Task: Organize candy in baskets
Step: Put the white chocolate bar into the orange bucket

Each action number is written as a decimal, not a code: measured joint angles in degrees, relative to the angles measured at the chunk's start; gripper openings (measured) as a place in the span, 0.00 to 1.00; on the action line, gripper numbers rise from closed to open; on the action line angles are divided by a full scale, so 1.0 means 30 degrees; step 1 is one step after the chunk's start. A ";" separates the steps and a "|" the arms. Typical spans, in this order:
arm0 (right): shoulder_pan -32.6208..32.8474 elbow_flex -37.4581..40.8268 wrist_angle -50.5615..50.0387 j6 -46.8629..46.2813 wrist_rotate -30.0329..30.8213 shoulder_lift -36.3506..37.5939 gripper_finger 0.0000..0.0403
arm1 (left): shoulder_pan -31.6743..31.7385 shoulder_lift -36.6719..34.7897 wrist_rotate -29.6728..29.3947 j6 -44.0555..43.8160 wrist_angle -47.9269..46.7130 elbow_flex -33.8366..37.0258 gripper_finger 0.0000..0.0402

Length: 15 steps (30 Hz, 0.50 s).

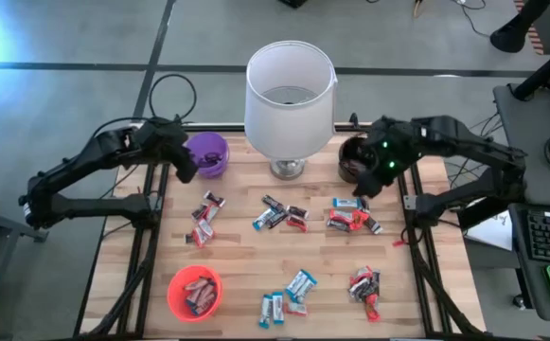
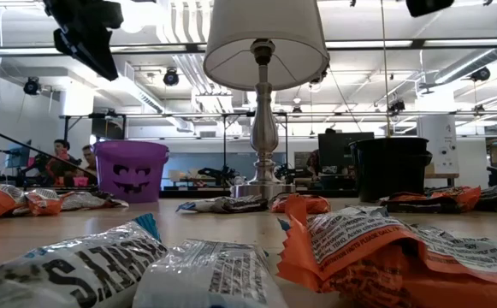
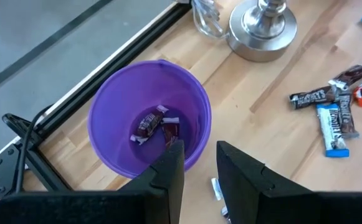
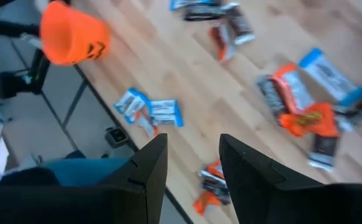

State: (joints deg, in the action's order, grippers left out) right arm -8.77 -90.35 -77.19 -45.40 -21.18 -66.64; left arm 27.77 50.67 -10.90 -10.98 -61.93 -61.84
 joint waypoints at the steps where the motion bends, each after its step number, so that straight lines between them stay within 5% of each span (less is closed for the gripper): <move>1: 0.0603 0.0000 0.0192 -0.0396 0.0315 -0.0127 0.34 | 0.0000 -0.0074 0.0000 0.0000 0.0000 0.0000 0.19; 8: 0.4626 0.0022 0.0415 -0.1921 0.1263 -0.1626 0.34 | 0.0000 -0.0199 0.0000 0.0087 -0.0370 0.0000 0.19; 15: 0.7378 0.0036 0.1961 -0.0174 0.1583 -0.4269 0.34 | 0.0007 -0.0478 0.0000 0.0502 -0.1061 0.0000 0.19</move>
State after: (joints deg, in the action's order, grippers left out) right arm 13.37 -90.24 -71.30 -45.92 -16.43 -79.45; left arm 27.79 49.23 -10.90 -9.48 -65.11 -61.84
